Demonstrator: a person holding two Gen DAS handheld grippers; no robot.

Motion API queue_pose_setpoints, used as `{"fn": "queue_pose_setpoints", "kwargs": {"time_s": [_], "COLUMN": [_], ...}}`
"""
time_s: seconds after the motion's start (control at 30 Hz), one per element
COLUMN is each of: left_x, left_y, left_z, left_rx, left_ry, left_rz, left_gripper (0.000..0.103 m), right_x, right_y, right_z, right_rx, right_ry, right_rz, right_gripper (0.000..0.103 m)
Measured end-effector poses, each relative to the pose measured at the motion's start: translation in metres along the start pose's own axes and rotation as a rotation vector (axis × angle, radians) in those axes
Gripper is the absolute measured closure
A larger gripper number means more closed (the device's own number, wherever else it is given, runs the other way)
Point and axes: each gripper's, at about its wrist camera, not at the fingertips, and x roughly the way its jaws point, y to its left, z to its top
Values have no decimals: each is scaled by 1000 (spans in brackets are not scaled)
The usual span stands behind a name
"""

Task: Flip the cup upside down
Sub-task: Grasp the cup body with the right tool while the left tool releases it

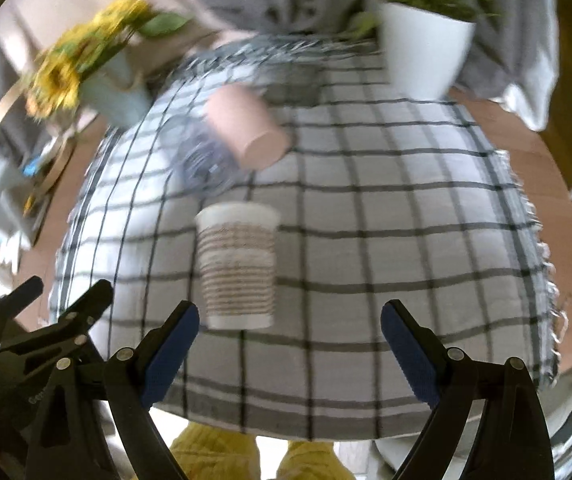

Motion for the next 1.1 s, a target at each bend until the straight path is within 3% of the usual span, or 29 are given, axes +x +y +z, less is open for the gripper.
{"fn": "queue_pose_setpoints", "kwargs": {"time_s": [0.27, 0.53, 0.67, 0.73, 0.8, 1.1], "left_x": [20, 40, 46, 45, 43, 27], "left_y": [14, 14, 15, 14, 13, 5], "left_z": [-20, -21, -21, -22, -21, -12], "left_rx": [-46, -56, -68, -63, -56, -34], "left_ry": [31, 39, 53, 50, 39, -10], "left_rz": [56, 52, 44, 45, 55, 14], "left_gripper": [1, 1, 1, 1, 1, 1], "right_x": [36, 61, 71, 73, 70, 16], "right_y": [18, 23, 20, 20, 20, 18], "right_z": [-6, -10, -7, -6, -7, 0], "right_rx": [-47, -66, -60, -60, -63, -92], "right_ry": [20, 21, 21, 22, 15, -122], "right_rz": [34, 5, 2, 11, 10, -40], "right_gripper": [11, 17, 29, 40, 46, 47]}}
